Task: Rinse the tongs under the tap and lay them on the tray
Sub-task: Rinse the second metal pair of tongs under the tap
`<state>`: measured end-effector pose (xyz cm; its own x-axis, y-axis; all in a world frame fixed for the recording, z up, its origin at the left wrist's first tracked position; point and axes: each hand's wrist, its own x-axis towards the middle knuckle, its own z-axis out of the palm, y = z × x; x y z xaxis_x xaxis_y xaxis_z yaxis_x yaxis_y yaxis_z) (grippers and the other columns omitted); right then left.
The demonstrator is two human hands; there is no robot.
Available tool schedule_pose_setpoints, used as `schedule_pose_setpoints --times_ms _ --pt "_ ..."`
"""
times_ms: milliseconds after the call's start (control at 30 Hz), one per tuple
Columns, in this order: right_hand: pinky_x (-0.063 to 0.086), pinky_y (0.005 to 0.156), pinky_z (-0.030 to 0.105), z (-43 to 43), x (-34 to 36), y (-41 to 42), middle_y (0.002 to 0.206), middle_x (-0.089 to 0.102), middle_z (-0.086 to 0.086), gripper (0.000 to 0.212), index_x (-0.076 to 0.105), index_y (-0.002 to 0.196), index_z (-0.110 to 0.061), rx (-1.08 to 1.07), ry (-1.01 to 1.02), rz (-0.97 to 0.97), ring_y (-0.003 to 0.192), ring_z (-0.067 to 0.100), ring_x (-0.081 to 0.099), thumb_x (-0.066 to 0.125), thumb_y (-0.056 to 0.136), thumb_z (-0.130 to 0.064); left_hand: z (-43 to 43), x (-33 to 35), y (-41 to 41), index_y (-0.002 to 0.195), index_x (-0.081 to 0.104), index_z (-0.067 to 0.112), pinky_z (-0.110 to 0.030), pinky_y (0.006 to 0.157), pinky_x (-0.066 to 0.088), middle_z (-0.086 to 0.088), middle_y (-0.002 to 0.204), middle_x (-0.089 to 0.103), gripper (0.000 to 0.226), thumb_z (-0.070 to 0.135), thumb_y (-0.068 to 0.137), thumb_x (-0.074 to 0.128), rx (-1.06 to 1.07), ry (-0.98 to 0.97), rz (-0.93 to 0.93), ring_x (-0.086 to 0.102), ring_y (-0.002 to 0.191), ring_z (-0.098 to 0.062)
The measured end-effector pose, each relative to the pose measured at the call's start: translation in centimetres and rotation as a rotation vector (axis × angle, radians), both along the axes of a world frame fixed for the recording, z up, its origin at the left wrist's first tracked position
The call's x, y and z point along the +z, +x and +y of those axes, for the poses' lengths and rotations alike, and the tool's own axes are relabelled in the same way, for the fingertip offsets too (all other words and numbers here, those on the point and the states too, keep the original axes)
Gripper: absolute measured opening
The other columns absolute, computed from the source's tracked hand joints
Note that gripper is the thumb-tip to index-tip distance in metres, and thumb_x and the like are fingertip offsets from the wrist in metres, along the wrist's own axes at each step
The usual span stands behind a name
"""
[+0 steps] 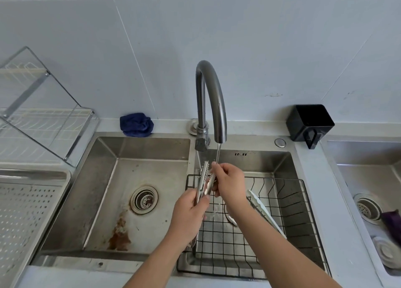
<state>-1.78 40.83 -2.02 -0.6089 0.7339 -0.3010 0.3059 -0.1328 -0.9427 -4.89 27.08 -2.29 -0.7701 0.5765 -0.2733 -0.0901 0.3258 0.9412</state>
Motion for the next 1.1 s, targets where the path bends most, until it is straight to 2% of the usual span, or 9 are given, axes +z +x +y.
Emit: schedule_pose_setpoints --times_ms 133,300,433,533,633,700,867,967,1100 --pt "0.052 0.046 0.024 -0.7 0.4 0.0 0.069 0.074 -0.003 0.015 0.07 0.093 -0.012 0.114 -0.073 0.052 0.051 0.008 0.065 0.057 0.098 -0.008 0.2 0.1 -0.7 0.076 0.069 0.025 -0.031 0.058 0.057 -0.018 0.087 0.066 0.019 0.018 0.092 0.062 0.043 0.003 0.008 0.063 0.066 -0.012" --pt "0.048 0.038 0.029 0.5 0.8 -0.1 0.052 0.062 0.006 0.038 0.064 0.077 -0.003 0.053 0.069 -0.041 0.041 0.018 0.062 0.057 0.104 -0.029 0.1 0.5 -0.2 0.073 0.062 0.018 -0.034 0.056 0.049 -0.008 0.078 0.061 0.015 0.026 0.086 0.061 0.0 -0.039 0.087 0.058 0.06 -0.016" --pt "0.051 0.045 0.022 -0.4 0.7 0.0 0.066 0.072 -0.004 0.017 0.069 0.092 -0.011 0.117 -0.06 0.039 0.05 0.008 0.066 0.055 0.102 -0.012 0.5 0.3 -0.6 0.078 0.062 0.004 -0.043 0.057 0.054 -0.018 0.082 0.062 0.016 0.01 0.092 0.061 0.052 -0.036 0.048 0.06 0.06 -0.013" --pt "0.054 0.047 0.028 -0.7 0.8 0.1 0.077 0.077 0.004 0.011 0.07 0.097 -0.014 0.141 -0.101 0.059 0.061 0.017 0.072 0.06 0.099 -0.011 0.6 0.4 -1.0 0.085 0.066 0.001 -0.036 0.059 0.06 -0.018 0.082 0.065 0.014 0.009 0.095 0.06 0.083 -0.015 0.01 0.068 0.071 -0.015" --pt "0.049 0.041 0.029 0.2 1.2 -0.4 0.069 0.073 0.016 0.033 0.07 0.082 -0.008 0.05 0.044 -0.015 0.05 0.023 0.065 0.057 0.104 -0.029 0.5 0.5 -0.8 0.081 0.063 0.003 -0.038 0.054 0.053 -0.006 0.065 0.054 0.016 0.01 0.095 0.06 0.058 0.007 0.009 0.054 0.058 -0.014" --pt "0.05 0.043 0.031 0.3 1.6 -0.5 0.07 0.073 0.014 0.031 0.069 0.083 -0.007 0.04 0.033 -0.007 0.052 0.023 0.066 0.054 0.104 -0.025 0.5 0.4 -0.8 0.077 0.062 0.006 -0.033 0.051 0.045 0.001 0.06 0.053 0.018 0.01 0.094 0.06 0.048 0.0 0.019 0.051 0.054 -0.014" --pt "0.058 0.05 0.032 -0.5 1.5 0.1 0.077 0.076 0.002 0.016 0.068 0.098 -0.015 0.155 -0.108 0.063 0.065 0.017 0.075 0.06 0.091 -0.002 0.8 0.3 -1.1 0.092 0.071 0.008 -0.031 0.054 0.048 -0.025 0.078 0.065 0.014 0.011 0.096 0.058 0.089 0.039 0.003 0.057 0.059 -0.014" --pt "0.054 0.045 0.032 0.5 1.9 -0.4 0.072 0.075 0.012 0.014 0.068 0.084 -0.008 0.061 0.013 0.022 0.058 0.031 0.072 0.063 0.096 -0.013 1.0 0.4 -1.1 0.105 0.077 0.023 -0.03 0.059 0.056 -0.005 0.083 0.077 0.022 0.014 0.098 0.059 0.086 0.093 -0.071 0.069 0.071 -0.012" --pt "0.053 0.049 0.027 0.6 1.9 -0.3 0.065 0.069 -0.001 0.02 0.067 0.084 -0.013 0.066 -0.028 0.094 0.056 0.014 0.065 0.063 0.1 -0.023 1.6 0.9 -1.5 0.103 0.074 0.019 -0.024 0.052 0.052 -0.006 0.077 0.077 0.019 0.021 0.103 0.055 0.139 0.134 -0.21 0.07 0.062 -0.022"
